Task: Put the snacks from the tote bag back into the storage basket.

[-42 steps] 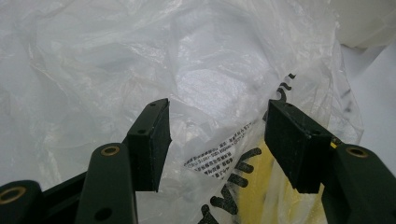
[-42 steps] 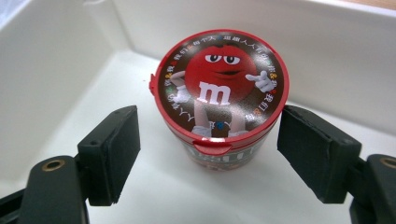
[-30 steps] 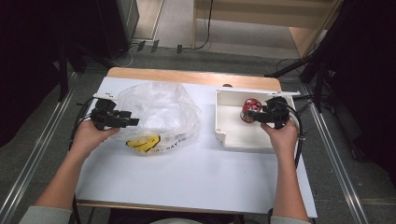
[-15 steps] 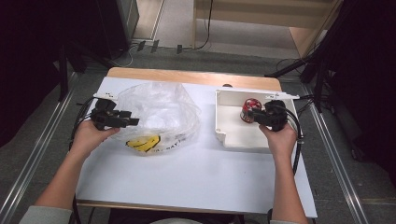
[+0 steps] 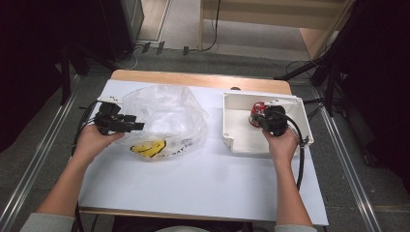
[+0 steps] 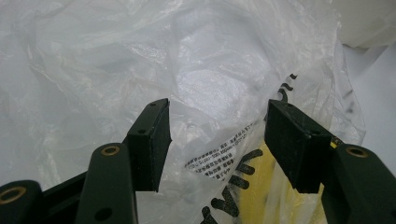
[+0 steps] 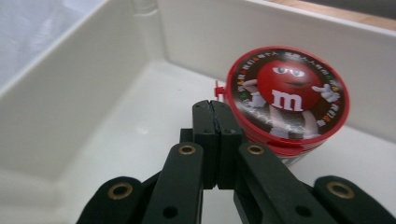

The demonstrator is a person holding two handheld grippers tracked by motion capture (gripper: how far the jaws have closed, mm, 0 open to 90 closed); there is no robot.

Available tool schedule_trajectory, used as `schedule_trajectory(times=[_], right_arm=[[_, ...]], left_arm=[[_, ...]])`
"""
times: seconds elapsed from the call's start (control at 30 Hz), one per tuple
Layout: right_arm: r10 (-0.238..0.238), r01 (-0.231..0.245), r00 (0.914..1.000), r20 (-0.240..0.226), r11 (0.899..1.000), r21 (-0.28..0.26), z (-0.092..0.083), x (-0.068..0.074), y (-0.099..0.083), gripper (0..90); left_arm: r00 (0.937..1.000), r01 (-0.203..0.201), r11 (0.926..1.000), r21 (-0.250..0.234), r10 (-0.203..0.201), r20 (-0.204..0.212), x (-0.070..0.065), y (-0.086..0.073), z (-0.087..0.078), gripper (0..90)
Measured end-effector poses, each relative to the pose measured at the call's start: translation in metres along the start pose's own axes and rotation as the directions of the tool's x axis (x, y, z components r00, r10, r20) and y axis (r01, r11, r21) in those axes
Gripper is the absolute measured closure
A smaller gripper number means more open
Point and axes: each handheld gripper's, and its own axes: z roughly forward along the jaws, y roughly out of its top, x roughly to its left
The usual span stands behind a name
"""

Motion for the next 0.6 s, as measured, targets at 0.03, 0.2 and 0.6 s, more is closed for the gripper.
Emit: schedule_trajectory(times=[0.03, 0.2, 0.6], right_arm=[[0.012, -0.012, 0.9999, -0.009, 1.000, -0.001, 0.001, 0.000, 0.000, 90.0], [0.042, -0.042, 0.9988, -0.026, 0.999, -0.005, 0.006, -0.001, -0.002, 90.0], [0.068, -0.068, 0.9976, -0.006, 0.998, -0.017, 0.013, -0.001, -0.002, 90.0]], left_arm=[[1.0000, 0.000, 1.0000, 0.000, 0.000, 0.000, 0.000, 0.000, 0.000, 41.7], [1.0000, 0.002, 1.0000, 0.000, -0.002, -0.002, 0.000, 0.000, 0.001, 41.7], [1.0000, 0.003, 1.0000, 0.000, -0.003, 0.000, -0.001, 0.000, 0.001, 41.7]])
